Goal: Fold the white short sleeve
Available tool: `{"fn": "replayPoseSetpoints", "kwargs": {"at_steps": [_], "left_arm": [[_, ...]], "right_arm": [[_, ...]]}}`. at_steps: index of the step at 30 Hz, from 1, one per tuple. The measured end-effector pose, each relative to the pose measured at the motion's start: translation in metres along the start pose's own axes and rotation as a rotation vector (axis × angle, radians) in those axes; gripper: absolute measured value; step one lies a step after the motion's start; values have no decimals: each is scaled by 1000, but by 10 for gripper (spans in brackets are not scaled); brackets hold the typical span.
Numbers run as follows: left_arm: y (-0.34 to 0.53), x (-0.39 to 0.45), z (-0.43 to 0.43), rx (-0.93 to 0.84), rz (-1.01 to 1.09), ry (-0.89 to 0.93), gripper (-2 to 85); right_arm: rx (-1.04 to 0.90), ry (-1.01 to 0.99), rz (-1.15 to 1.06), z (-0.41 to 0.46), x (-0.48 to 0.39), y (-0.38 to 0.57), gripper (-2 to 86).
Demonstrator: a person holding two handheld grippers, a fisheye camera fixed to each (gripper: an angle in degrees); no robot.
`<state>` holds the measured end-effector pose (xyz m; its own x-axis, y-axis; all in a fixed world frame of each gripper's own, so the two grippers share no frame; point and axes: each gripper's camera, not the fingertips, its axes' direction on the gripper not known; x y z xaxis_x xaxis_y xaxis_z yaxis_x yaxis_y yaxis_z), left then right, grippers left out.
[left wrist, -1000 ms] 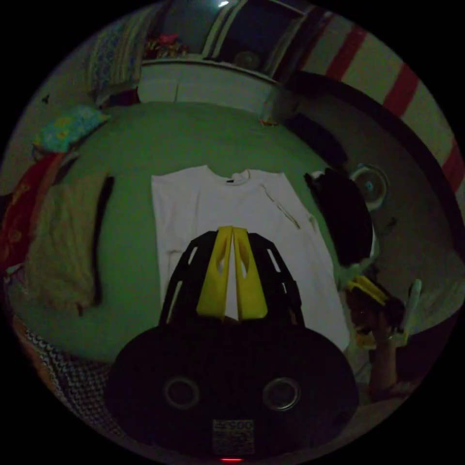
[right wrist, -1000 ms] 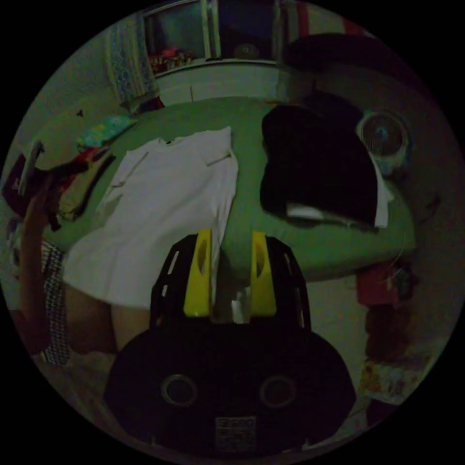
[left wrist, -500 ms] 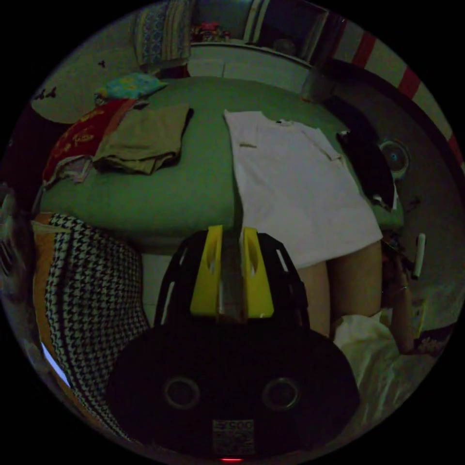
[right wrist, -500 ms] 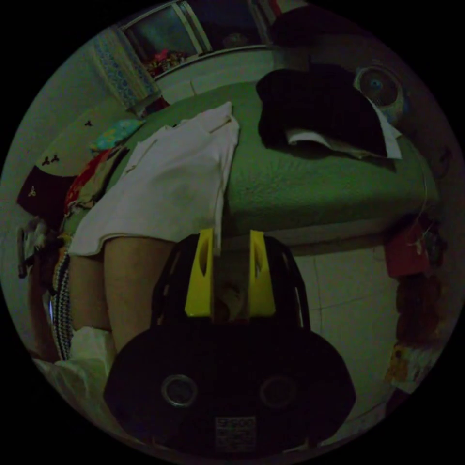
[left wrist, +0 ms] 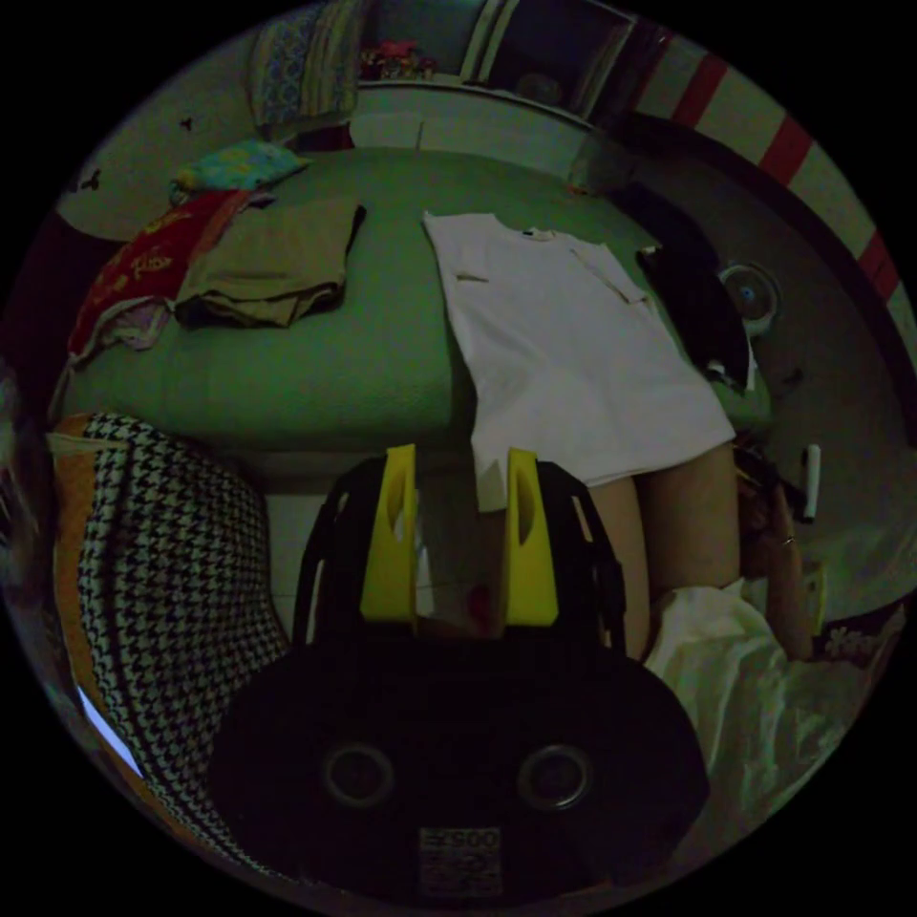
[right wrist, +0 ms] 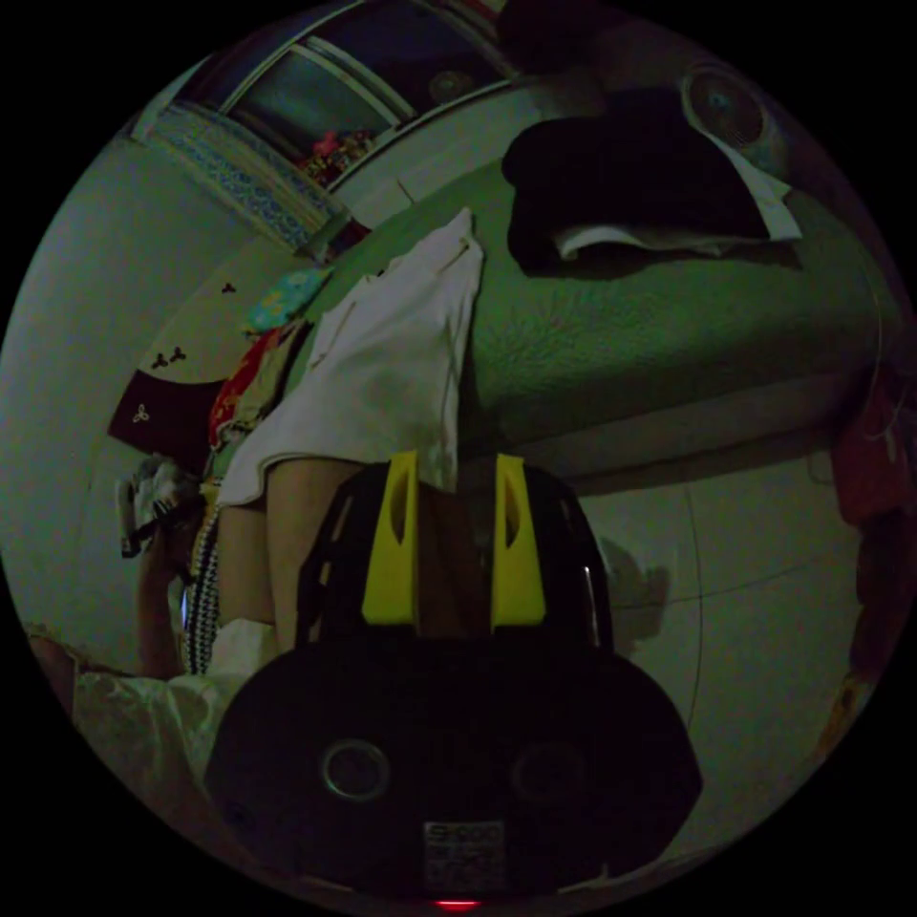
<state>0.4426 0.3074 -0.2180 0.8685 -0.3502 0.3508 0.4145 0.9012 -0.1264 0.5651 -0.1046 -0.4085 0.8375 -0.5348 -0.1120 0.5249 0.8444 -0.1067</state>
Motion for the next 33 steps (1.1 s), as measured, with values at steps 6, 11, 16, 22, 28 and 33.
{"fn": "replayPoseSetpoints", "kwargs": {"at_steps": [6, 11, 16, 22, 28, 33], "left_arm": [[32, 1, -24, -12, 31, 13, 138], [53, 1, -33, -46, 55, 64, 136], [63, 0, -44, -45, 67, 183, 75], [67, 4, -58, -52, 128, 172, 46], [67, 8, -71, -49, 165, 120, 15], [66, 7, -83, -29, 145, 100, 8]], "right_arm": [[-26, -29, -30, -4, 15, 8, 112], [-66, -114, -26, -2, 29, 12, 93], [-109, -324, 42, 1, 50, 13, 44], [-137, -407, 42, -1, 59, 14, 23], [-66, -206, -95, -19, 31, 17, -13], [23, -54, -191, -44, 5, 16, -16]]}}
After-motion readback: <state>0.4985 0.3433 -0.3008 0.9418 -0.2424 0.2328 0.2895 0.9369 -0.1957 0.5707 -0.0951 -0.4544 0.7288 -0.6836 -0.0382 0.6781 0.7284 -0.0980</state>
